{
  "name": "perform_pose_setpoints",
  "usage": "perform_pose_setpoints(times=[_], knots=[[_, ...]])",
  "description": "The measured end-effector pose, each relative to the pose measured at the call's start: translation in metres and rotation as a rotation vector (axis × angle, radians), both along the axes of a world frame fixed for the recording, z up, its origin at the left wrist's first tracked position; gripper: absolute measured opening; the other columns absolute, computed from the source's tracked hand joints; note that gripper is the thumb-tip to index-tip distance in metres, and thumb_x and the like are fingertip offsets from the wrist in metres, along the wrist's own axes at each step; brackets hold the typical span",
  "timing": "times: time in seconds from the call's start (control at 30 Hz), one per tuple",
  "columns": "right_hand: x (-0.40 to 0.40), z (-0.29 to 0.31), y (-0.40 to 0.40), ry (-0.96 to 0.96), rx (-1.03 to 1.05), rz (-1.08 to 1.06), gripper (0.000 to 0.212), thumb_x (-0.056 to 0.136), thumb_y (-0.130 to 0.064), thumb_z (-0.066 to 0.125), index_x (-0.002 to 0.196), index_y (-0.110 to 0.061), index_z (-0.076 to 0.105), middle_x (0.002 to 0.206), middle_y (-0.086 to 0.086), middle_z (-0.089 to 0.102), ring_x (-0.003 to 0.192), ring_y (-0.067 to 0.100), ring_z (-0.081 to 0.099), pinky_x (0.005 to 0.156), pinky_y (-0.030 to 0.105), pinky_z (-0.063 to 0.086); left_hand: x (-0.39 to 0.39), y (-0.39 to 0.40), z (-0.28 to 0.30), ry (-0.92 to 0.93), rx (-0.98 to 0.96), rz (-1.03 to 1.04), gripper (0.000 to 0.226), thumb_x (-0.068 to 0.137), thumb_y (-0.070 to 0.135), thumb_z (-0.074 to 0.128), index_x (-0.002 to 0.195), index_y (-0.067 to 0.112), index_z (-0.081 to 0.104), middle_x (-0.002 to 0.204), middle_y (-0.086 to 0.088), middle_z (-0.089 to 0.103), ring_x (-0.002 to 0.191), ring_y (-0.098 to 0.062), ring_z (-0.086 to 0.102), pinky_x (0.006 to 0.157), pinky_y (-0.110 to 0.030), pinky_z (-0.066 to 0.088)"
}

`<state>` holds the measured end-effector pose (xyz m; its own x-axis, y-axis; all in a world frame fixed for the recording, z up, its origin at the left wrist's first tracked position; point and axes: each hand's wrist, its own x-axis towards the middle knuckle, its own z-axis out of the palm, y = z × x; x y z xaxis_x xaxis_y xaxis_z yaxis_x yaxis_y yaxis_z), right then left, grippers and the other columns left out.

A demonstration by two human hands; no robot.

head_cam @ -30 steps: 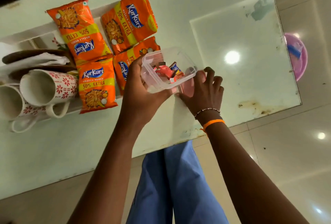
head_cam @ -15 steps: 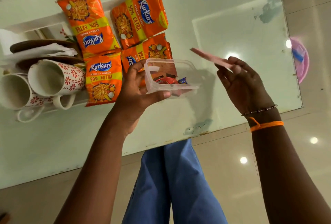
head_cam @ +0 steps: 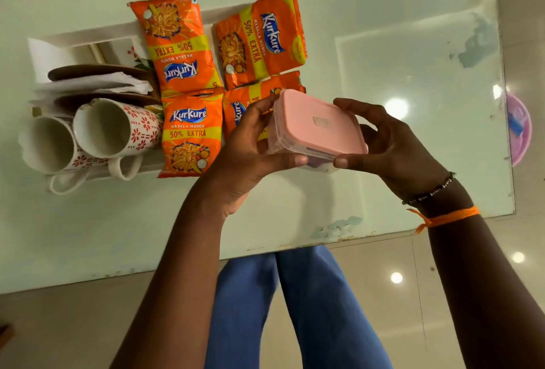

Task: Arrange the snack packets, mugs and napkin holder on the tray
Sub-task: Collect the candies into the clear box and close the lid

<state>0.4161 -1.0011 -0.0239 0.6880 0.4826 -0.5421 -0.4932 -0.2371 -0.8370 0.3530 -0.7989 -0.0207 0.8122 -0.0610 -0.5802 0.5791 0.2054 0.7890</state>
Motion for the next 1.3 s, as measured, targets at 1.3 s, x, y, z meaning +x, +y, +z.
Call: perform_pose_setpoints(times=[1.3], knots=[[-0.133,0.033,0.282,-0.236,-0.185,-0.281,0.033,0.090,-0.045,0.026,0.093,-0.033,0.056,0.088,-0.016,0.061,0.082,0.001,0.056,0.069,0.013,0.044,-0.104,0.204,0.045,0.056,0.242,0.342,0.044,0.081,0.055,0.037,0.105,0.027,0.059,0.108,-0.004,0.067,0.103,-0.023,0.063,0.086,-0.045,0.052]])
